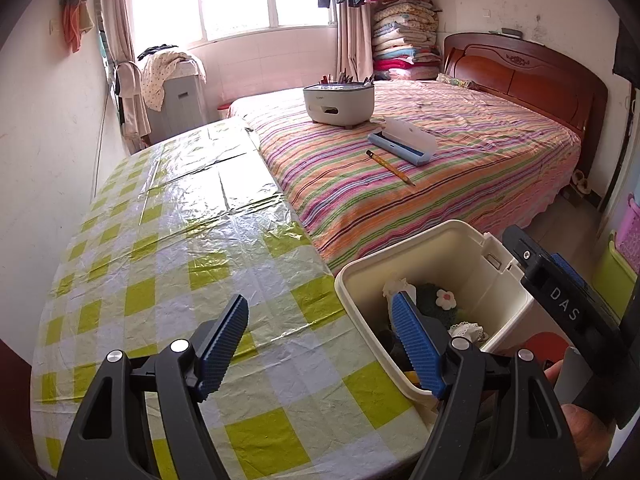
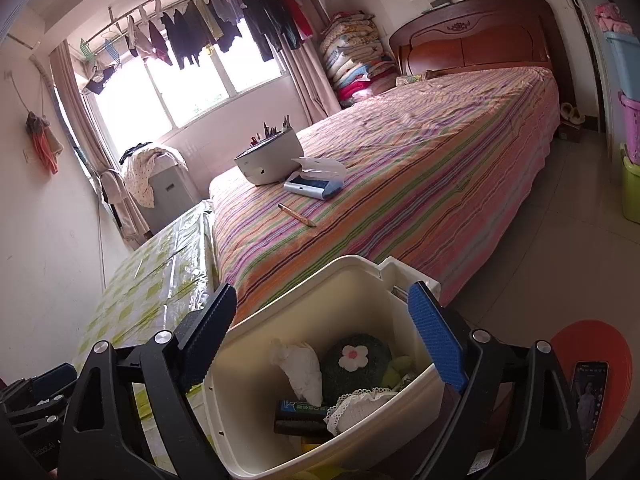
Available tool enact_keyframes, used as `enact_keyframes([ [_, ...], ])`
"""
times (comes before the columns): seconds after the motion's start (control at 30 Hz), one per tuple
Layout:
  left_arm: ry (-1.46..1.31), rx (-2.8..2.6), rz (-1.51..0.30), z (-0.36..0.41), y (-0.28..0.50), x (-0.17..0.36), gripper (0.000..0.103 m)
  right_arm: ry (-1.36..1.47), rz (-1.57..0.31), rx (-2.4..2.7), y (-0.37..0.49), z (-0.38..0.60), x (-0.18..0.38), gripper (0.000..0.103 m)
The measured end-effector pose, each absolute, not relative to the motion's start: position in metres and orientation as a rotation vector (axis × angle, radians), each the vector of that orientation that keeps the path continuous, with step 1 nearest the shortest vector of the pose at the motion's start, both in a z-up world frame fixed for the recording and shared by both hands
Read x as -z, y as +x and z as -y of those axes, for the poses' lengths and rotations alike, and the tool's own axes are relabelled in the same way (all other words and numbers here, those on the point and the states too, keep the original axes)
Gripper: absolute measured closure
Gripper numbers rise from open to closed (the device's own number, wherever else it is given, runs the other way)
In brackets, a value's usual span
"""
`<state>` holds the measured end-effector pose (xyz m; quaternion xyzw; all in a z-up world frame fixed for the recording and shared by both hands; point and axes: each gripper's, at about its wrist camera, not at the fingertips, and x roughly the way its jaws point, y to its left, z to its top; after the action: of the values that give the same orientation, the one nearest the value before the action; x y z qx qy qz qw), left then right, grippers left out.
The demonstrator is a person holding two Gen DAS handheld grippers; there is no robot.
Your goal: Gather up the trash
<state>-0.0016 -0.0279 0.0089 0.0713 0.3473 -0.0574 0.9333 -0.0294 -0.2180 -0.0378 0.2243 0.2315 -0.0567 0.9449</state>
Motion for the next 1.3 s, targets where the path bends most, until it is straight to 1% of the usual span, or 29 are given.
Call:
enact_keyframes([
  [0.33, 0.158, 0.104, -0.700, 0.012, -0.017, -0.014, 0.031, 0.390, -0.515, 0.064, -0.054, 0.189, 0.030, 0.012],
  [0.9, 0.200, 0.064, -0.685, 0.010, -0.016, -0.014, 0.031, 0.404, -0.561, 0.047, -0.044, 0.190, 0.041, 0.012],
  [1.3, 0.209, 0.034, -0.706, 0.006, -0.008, -0.009, 0.031, 0.403, -0.581, 0.037, -0.037, 0.188, 0.047, 0.012],
])
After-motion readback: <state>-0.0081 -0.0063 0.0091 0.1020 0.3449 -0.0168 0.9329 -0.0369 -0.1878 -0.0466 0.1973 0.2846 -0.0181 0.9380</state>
